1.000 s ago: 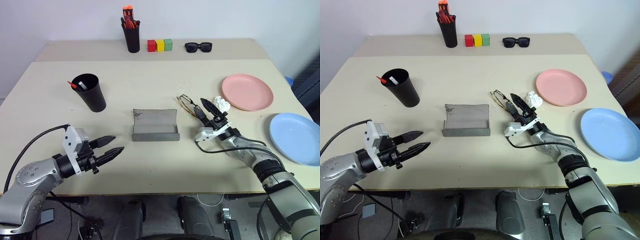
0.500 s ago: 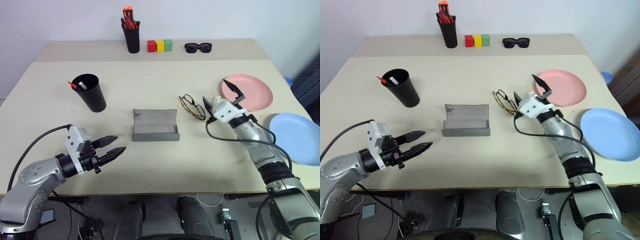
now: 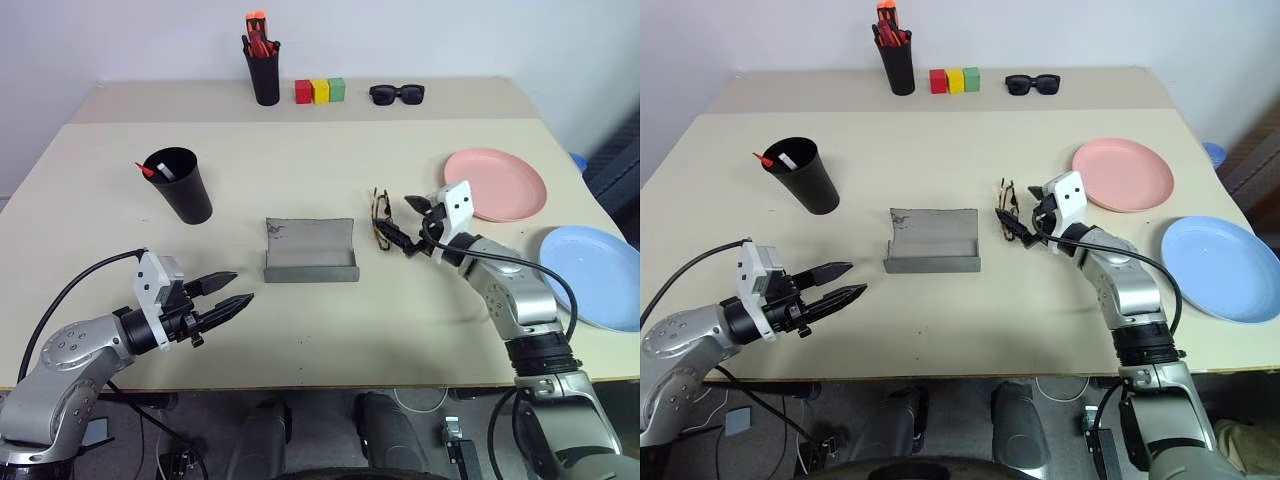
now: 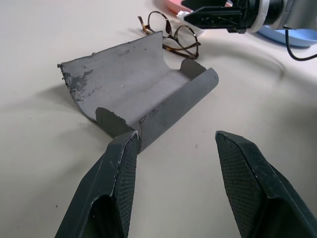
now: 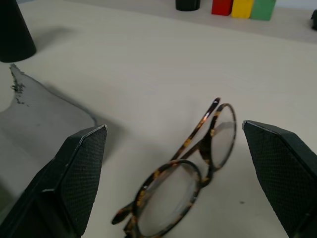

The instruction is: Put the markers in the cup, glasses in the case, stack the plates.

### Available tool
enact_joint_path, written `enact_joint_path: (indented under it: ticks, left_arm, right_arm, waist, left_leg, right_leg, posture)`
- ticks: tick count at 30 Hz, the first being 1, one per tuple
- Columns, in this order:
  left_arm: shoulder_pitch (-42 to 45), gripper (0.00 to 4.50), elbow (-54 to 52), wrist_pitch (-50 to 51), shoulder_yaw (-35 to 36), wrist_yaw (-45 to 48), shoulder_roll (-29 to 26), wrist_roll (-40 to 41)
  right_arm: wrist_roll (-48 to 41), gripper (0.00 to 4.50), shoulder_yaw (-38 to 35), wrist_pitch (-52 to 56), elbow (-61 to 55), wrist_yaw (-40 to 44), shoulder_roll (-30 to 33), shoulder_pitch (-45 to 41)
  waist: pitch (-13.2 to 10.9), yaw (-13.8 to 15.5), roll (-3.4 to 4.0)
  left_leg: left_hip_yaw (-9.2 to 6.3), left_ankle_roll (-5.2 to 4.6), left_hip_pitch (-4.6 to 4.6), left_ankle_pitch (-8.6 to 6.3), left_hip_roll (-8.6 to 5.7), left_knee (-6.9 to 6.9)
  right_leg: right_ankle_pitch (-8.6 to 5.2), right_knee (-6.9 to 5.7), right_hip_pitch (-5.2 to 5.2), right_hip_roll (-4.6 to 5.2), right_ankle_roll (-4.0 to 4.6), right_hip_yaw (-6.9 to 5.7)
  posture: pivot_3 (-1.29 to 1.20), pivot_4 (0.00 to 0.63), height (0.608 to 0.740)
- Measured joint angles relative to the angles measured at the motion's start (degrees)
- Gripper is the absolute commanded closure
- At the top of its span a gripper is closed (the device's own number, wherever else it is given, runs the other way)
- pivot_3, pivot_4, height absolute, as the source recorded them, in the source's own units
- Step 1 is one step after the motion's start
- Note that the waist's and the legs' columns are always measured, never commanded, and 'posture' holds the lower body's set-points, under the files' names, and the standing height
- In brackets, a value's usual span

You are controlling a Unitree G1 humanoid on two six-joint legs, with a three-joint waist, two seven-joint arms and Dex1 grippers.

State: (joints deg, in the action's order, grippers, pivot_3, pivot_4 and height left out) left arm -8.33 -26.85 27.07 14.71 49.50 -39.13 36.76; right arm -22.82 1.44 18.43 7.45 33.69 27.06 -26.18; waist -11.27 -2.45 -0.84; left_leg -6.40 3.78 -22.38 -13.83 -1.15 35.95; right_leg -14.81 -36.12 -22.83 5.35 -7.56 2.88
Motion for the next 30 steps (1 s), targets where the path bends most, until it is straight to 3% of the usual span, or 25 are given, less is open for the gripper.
enact_joint_path:
  ticks: [13, 30]
  left_arm:
    - [-1.02, 1.97, -0.2, 0.08, 0.01, -0.69, 0.0, 0.0]
    - [-0.95, 1.97, -0.2, 0.05, -0.38, -0.76, 0.0, 0.0]
  right_arm:
    - [-2.1, 0.04, -0.87, 8.76, -5.39, 5.77, 2.12, 4.42]
    - [-2.23, 0.04, -1.9, 10.01, -7.41, 8.33, 2.58, 5.25]
  waist:
    - [0.0, 0.08, 0.0]
    - [0.0, 0.06, 0.0]
  left_leg:
    - [0.02, 0.0, -0.03, 0.0, 0.0, 0.02]
    - [0.02, 0.0, -0.04, 0.0, 0.0, 0.0]
  right_leg:
    - [-0.01, 0.02, -0.02, 0.01, 0.0, 0.0]
    - [-0.01, 0.03, -0.04, 0.01, 0.0, 0.0]
  posture:
    - [0.0, 0.15, 0.74]
    - [0.0, 0.15, 0.74]
